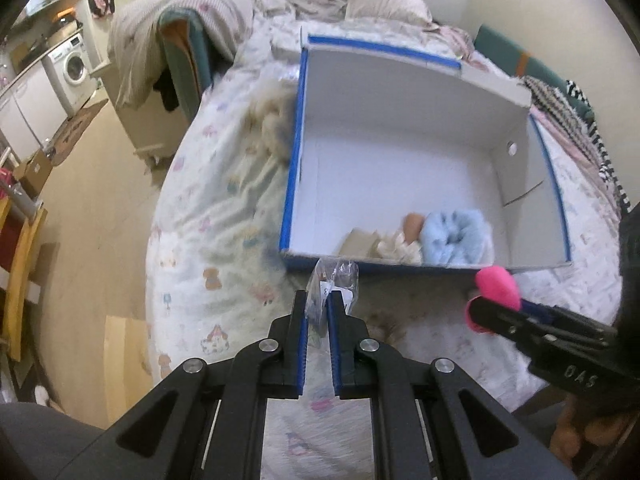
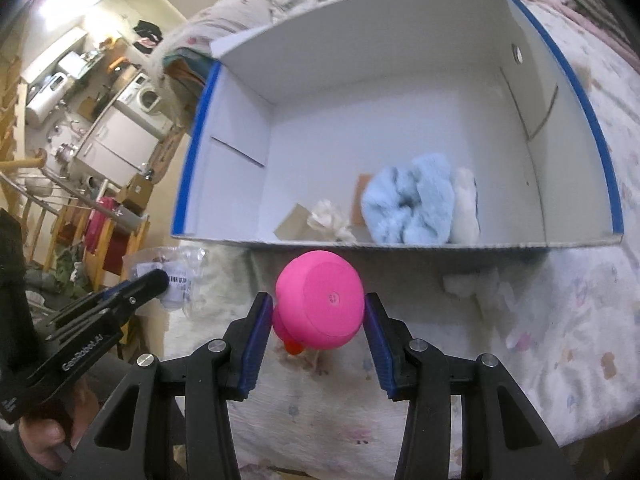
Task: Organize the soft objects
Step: 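Lift the pink ball with the right tool while the left tool grasps the clear plastic bag, then lower both held items into the box and open both tools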
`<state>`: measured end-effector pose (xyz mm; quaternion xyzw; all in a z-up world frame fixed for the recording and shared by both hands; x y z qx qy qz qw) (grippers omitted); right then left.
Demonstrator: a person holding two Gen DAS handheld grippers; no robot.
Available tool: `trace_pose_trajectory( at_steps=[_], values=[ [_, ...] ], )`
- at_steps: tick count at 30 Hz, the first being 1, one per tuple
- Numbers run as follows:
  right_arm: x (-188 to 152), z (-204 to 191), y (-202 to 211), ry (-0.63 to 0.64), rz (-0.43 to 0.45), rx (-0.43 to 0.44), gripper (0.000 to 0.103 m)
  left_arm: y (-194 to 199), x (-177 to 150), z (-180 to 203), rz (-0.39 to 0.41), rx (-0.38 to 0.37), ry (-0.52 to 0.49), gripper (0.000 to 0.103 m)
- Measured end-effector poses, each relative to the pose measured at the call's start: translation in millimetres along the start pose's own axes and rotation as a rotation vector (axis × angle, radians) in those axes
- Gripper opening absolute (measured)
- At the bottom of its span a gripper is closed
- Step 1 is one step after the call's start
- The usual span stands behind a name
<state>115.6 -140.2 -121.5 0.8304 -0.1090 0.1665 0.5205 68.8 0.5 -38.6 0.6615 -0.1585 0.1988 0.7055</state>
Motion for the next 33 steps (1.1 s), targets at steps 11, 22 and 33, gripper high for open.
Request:
trace_pose_trajectory(
  at_steps=[11,22,33],
  values=[
    [24,-6,32,0.009,0.123,0.069,0.049,8,51,14,0.063,-0.022,-0.020,0.008],
    [82,21,47,-0.039,0.193,0.062,0.049,-22,98,40,0.081,-0.042,-0.083,0.008],
    [102,60,19,-0.086,0.086,0.054,0.049,-88,93,45,-0.027,-0.101,-0.055,0.008]
  ],
)
Point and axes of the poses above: each gripper's, at about its wrist camera, not at the fingertips, and y roughly against the way its jaws point, z to its right, x to its top, the point moved 5 cm from there along -y, roughly the way its jaws point
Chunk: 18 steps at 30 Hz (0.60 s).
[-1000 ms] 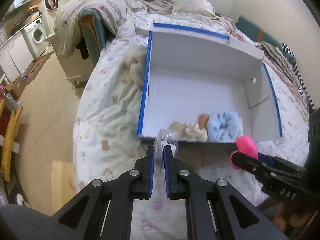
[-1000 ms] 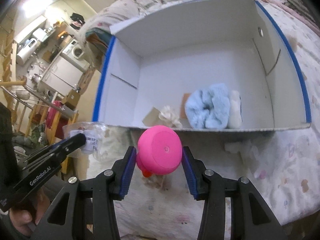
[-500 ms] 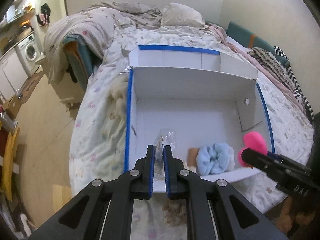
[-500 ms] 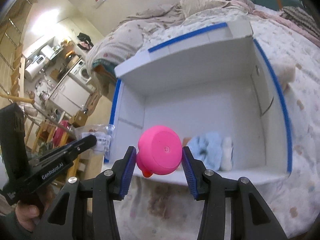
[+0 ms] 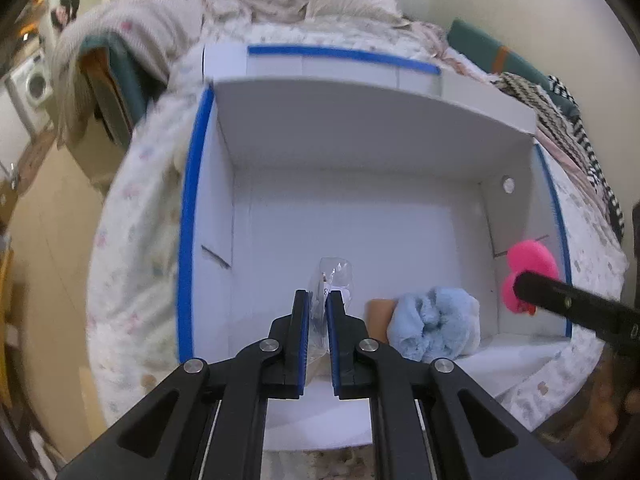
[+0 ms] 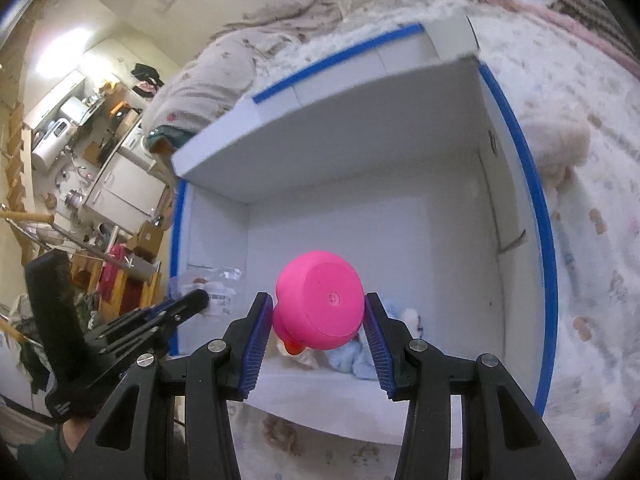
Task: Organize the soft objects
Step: 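Lower both held items into the box and open both tools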
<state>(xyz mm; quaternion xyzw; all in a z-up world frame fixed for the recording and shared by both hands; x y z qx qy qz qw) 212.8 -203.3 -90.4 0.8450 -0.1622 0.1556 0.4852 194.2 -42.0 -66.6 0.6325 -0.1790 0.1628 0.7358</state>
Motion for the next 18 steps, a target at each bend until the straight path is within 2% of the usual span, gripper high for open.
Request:
trace_pose_trajectory(
  at_steps=[3,9,18],
  values=[
    [-8,8,-9,-0.041,-0.041,0.017,0.049,-14,-2,-5,-0.035,0.026,0.011,0.008],
    [-19,9,-30,-0.044,-0.097,-0.012,0.049,-34,-10,-11,-0.105,0.034,0.021,0.008],
    [-43,-7,-76,0.029,-0.219,-0.084,0.049,-37,-19,-2,-0.144,0.014,0.006,0.008]
  ],
)
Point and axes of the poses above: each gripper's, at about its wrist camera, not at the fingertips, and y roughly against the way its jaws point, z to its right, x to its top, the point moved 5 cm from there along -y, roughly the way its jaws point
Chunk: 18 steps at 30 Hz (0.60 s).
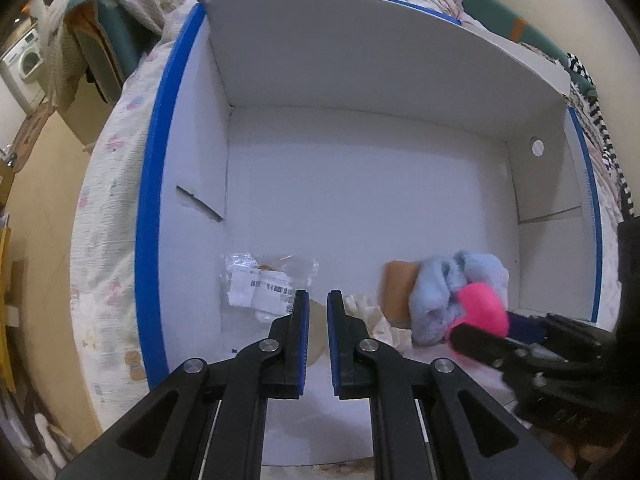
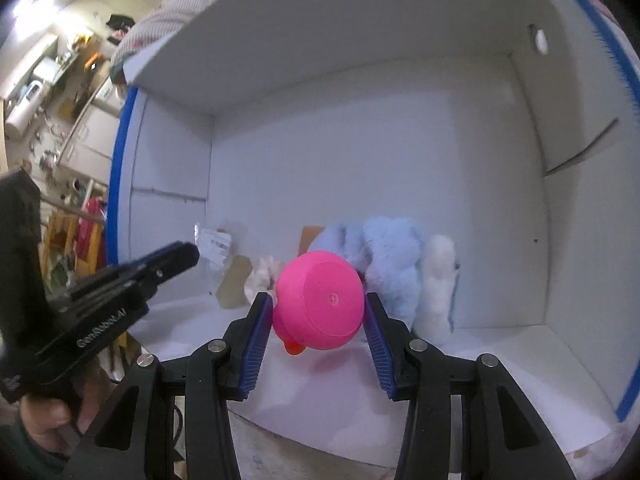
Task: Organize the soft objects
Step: 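Lower both held items into the box and open both tools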
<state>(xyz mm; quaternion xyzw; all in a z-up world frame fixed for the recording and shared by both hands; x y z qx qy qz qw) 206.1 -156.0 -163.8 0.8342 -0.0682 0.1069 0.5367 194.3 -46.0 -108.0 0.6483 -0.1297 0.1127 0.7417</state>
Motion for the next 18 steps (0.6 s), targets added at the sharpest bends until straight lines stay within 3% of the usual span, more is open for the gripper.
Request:
trace_pose_trajectory(
  at_steps=[13,15,18],
  values=[
    [0,5,3,-0.013,0.006,0.008,0.050,3,-1,8,0.029,0.017,-0.029,0.008],
    [1,8,6,-0.028,0.012,0.017,0.065,4,-1,8,0.032,0.018,-0.033,0.009],
    [4,10,11,-0.058,0.027,0.035,0.067,8,-1,9,0.039,0.019,-0.037,0.011]
  ],
)
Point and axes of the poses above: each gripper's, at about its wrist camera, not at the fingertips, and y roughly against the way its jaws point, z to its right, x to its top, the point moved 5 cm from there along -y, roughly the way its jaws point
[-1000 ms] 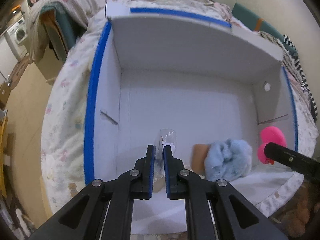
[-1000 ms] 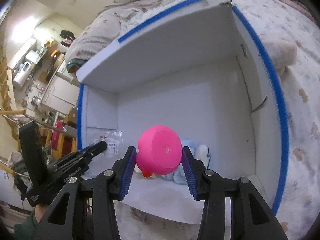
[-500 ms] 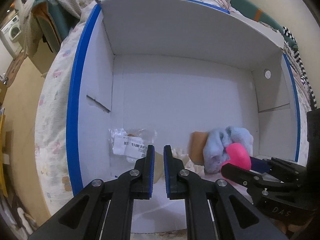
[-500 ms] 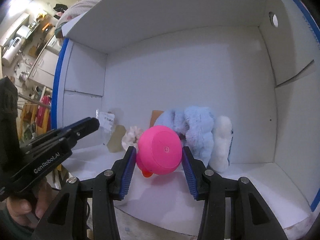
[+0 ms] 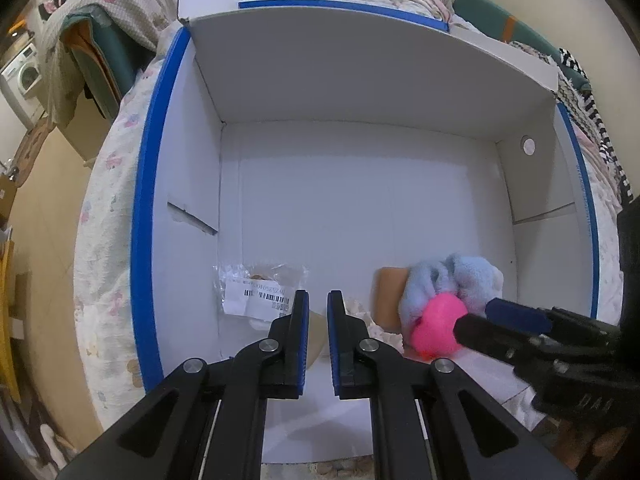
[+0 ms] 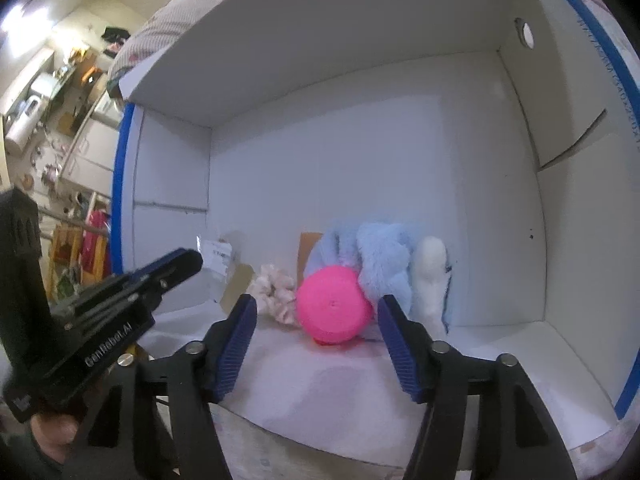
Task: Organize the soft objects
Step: 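Lower both held items into the box and open both tools, then withdraw both tools from the box toward the scrunchie and white cloth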
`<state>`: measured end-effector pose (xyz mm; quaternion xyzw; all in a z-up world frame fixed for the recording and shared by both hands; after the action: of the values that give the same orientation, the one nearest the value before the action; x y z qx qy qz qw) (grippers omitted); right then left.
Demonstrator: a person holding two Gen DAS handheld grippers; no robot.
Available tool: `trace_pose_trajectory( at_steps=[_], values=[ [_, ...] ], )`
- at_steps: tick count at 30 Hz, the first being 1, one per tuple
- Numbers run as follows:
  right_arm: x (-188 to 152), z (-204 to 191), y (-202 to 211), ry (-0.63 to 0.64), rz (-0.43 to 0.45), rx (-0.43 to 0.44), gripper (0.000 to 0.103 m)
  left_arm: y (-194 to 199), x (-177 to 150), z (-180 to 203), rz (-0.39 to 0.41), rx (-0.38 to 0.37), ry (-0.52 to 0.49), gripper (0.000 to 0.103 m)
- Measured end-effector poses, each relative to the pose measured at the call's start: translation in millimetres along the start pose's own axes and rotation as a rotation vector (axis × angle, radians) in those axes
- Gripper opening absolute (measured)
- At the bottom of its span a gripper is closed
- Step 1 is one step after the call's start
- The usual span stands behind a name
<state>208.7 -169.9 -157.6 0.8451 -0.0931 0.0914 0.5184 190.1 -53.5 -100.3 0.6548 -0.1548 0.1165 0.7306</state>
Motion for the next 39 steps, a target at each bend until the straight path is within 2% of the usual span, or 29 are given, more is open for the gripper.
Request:
trace_pose_trajectory(
  at_steps=[5,7,9,10,20,28,39],
  values=[
    [6,3,6,-0.012,0.035,-0.011,0.068,7,1,-2,0.014,0.003,0.002,0.020],
    [7,4,7,-0.019,0.041,-0.013,0.068,12,2,-3,0.026,0.002,0.005,0.031],
    [6,4,9,-0.019,0.046,-0.022,0.068,17,2,-4,0.044,0.008,0.007,0.054],
    [6,3,10,-0.018,0.048,-0.024,0.068,21,3,-4,0.059,0.011,0.009,0.057],
    [3,-5,18,-0.020,0.099,-0.036,0.068,47,-3,-6,0.129,0.027,0.014,0.059],
    [-14,-7,38,-0.044,0.147,-0.025,0.068,80,-17,-8,0.208,0.053,0.007,0.059],
    [-48,-6,69,-0.065,0.221,-0.009,0.068,87,-59,-22,0.175,0.044,0.057,0.059]
  ],
)
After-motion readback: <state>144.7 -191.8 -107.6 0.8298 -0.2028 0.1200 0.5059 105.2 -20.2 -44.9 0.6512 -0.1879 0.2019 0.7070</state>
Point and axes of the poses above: each gripper's, at about its wrist camera, not at the fingertips, and y roughly against the way its jaws point, z to its right, x to its top, the point moved 5 cm from there along -y, roughly the way its jaws point
